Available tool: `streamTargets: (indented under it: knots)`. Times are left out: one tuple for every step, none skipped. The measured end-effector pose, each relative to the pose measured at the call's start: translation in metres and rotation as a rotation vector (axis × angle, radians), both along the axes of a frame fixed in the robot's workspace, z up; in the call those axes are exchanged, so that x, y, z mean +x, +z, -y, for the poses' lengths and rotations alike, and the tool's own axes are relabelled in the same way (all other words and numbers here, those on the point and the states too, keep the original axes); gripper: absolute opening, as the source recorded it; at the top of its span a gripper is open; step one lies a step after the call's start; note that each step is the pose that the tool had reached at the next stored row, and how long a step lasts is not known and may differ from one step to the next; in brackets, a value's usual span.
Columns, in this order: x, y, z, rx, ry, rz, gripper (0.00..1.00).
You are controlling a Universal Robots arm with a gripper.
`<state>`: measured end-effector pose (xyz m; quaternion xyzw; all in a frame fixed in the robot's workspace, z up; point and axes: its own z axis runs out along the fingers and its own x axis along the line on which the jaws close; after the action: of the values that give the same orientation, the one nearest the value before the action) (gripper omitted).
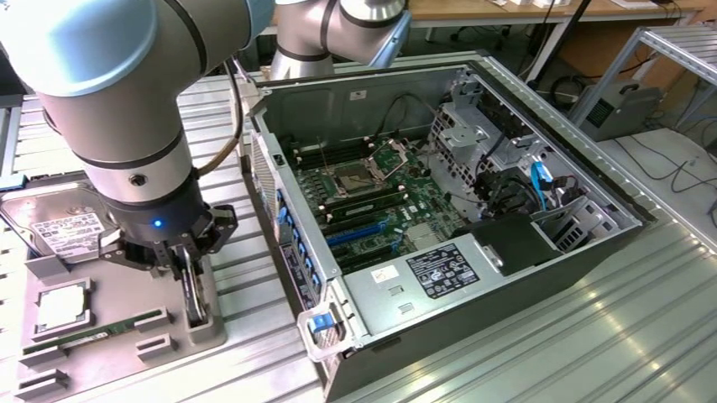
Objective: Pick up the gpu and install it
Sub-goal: 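Pick up the gpu and move the gpu toward the slot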
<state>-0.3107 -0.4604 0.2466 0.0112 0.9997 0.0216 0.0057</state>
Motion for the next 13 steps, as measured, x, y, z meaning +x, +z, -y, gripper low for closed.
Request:
streamTargets:
  knots:
    - [0.000,0.0016,0.0000,0.0000,0.000,0.0000,0.27]
    - [0.000,0.0036,0.0000,0.0000,0.000,0.0000,0.27]
    - [0.000,0.0054,0.0000,0.0000,0.000,0.0000,0.27]
    - [0.000,0.0067,0.0000,0.0000,0.000,0.0000,0.27]
    - [0.000,0.0080,0.0000,0.0000,0.000,0.0000,0.27]
    - [0.000,0.0100,0.0000,-0.0001,0.000,-0.0001,0.27]
    - [0.000,0.0113,0.0000,0.0000,0.000,0.0000,0.27]
    - [0.000,0.0128,0.0000,0.0001,0.000,0.0000,0.27]
    - [0.000,0.0141,0.0000,0.0000,0.000,0.0001,0.27]
    - [0.000,0.0155,0.0000,-0.0001,0.000,-0.0001,0.27]
    - [0.000,0.0174,0.0000,-0.0001,0.000,0.0000,0.27]
    - [0.000,0.0187,0.0000,-0.0003,0.000,0.0000,0.27]
    - [0.000,0.0208,0.0000,-0.0005,0.000,0.0000,0.27]
